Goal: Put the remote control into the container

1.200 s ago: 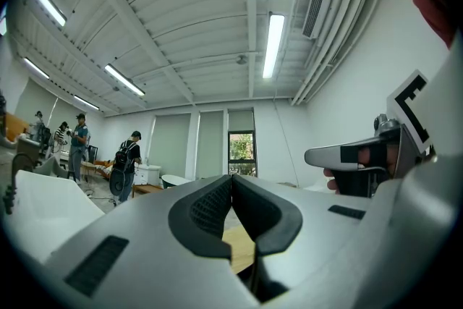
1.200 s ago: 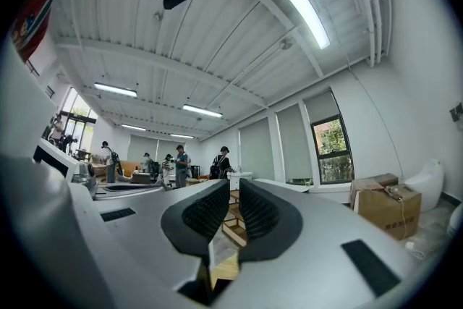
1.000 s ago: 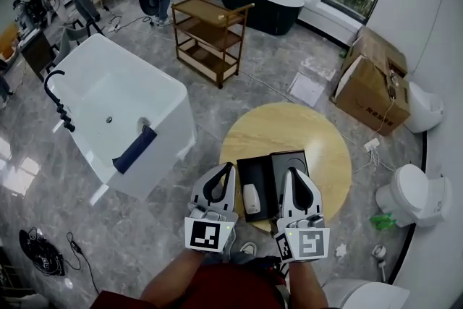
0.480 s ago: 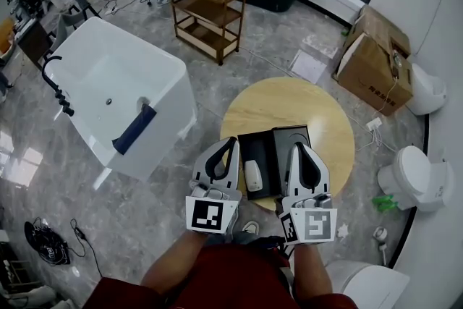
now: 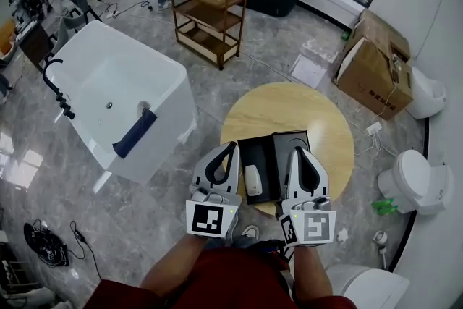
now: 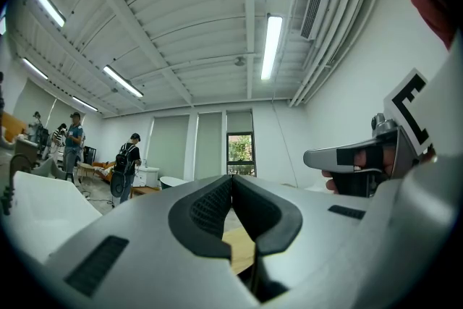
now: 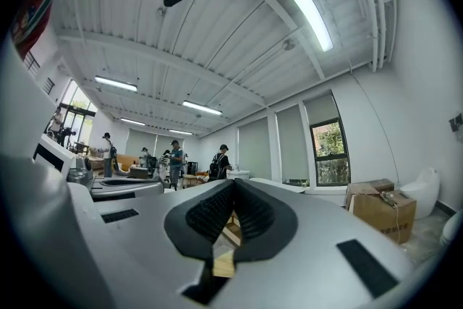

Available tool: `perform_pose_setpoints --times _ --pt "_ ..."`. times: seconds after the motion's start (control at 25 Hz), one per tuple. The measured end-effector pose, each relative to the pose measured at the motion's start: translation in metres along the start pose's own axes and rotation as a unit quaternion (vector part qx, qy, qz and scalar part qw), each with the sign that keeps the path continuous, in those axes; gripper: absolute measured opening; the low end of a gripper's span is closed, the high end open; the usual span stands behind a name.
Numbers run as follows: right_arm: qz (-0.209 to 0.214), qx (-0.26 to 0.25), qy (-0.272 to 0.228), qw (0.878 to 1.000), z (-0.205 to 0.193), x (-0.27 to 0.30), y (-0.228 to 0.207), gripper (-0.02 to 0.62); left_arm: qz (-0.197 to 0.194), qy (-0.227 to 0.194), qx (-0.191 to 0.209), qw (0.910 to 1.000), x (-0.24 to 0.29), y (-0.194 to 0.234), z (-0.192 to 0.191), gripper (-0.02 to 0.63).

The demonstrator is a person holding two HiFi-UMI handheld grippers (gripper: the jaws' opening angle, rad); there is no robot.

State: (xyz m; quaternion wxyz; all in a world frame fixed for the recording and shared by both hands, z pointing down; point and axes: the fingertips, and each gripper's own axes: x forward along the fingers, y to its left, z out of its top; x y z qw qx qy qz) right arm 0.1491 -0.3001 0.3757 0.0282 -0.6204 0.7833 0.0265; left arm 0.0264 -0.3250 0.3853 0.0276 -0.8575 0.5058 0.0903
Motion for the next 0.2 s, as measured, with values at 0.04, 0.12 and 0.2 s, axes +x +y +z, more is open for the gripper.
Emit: perform_pose_setpoints --times 0.04,0.12,0.2 --pt "0.000 -0.001 0.000 1.000 -0.0002 0.0003 -0.0011 0.021 0.000 0.000 0.000 1.0000 0.0008 -0.0007 0.0004 0.015" --pt "0.000 -0.001 0.001 1.000 -0.0012 0.0008 -0.0024 0.021 -0.001 -0.001 0.000 1.0000 0.0019 -0.0016 0.0009 0.015" --pt "0.001 -0.002 0.003 1.000 -0.0026 0.0012 -0.0031 0.021 -0.001 -0.001 0.000 1.0000 0.0026 -0.0021 0.0012 0.015"
